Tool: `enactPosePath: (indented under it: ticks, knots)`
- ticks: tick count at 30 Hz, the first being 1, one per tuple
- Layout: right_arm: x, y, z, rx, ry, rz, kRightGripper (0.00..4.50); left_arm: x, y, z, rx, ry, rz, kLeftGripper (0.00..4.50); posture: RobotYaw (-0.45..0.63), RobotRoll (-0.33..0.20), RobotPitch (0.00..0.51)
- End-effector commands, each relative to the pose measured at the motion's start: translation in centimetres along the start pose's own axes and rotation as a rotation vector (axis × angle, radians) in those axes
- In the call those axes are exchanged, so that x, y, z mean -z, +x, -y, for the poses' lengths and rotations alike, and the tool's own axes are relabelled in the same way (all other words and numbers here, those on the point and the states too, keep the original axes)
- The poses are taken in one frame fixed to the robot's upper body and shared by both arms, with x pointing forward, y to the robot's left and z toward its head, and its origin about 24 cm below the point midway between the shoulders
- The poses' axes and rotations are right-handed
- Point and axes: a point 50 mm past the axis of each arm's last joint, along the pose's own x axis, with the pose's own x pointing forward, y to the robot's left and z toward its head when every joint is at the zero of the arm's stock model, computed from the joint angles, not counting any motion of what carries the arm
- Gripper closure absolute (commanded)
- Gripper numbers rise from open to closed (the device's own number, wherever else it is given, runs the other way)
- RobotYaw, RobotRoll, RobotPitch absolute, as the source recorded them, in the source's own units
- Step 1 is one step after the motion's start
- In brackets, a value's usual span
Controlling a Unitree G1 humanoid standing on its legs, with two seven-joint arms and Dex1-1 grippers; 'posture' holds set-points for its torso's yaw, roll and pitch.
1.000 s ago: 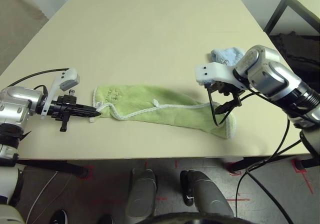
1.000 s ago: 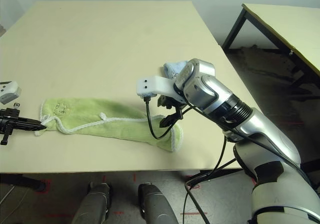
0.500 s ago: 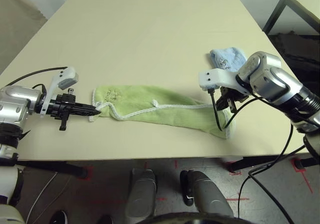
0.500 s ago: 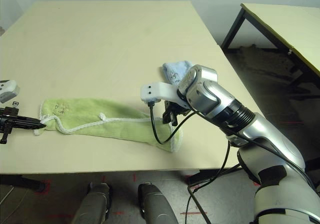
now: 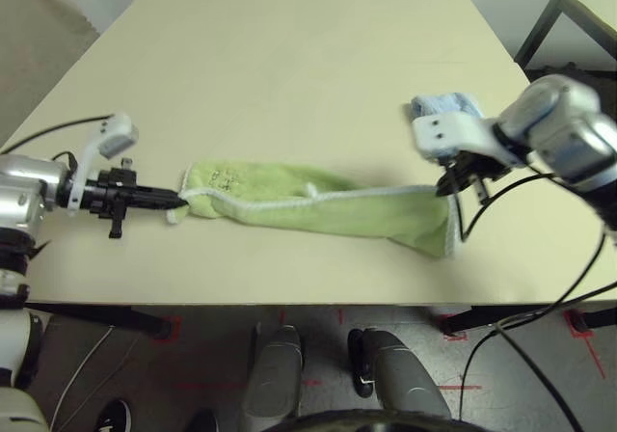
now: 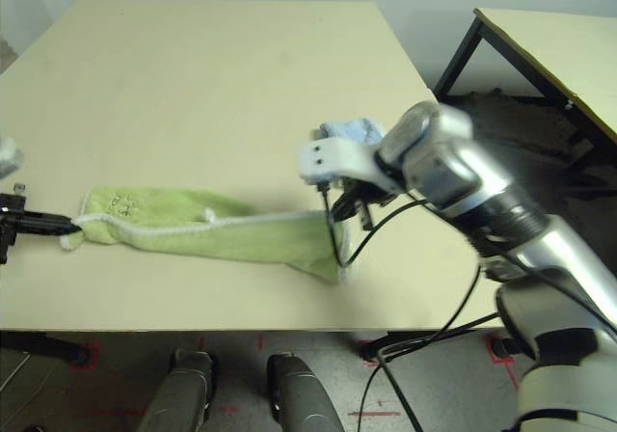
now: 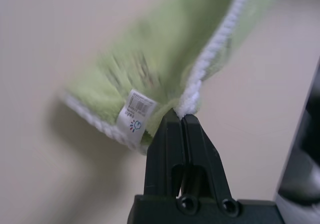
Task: Fold the towel and set it aside.
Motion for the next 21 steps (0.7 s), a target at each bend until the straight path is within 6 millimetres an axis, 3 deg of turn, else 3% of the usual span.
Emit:
enactPosePath:
  ticks: [1, 6, 12, 16, 21]
  knots:
    - [0.7, -1.8, 0.0, 0.055, -0.016, 0.007, 4.45, 0.0, -1.6, -0.4, -0.059, -0.021, -0.009, 4.5, 0.04, 0.0, 0.15]
    - [0.8, -4.1, 1.0, 0.21, -0.056, 0.016, 4.45, -1.6, -3.8, -1.2, -0.165, 0.05, -0.015, 4.5, 0.02, 0.0, 0.137]
    - [0.1, -5.2, 2.4, 0.367, -0.088, 0.059, 4.45, -2.6, -4.9, -1.5, -0.211, 0.085, -0.073, 4.5, 0.02, 0.0, 0.129]
    - [-0.5, -5.9, 0.4, 0.205, -0.027, 0.117, 4.45, -2.7, -5.4, -0.7, -0.18, 0.023, -0.127, 4.5, 0.01, 0.0, 0.13]
    - [-1.1, -6.4, -2.5, 0.023, 0.048, 0.153, 4.45, -3.2, -6.2, 1.6, -0.086, -0.109, -0.175, 4.5, 0.02, 0.0, 0.136]
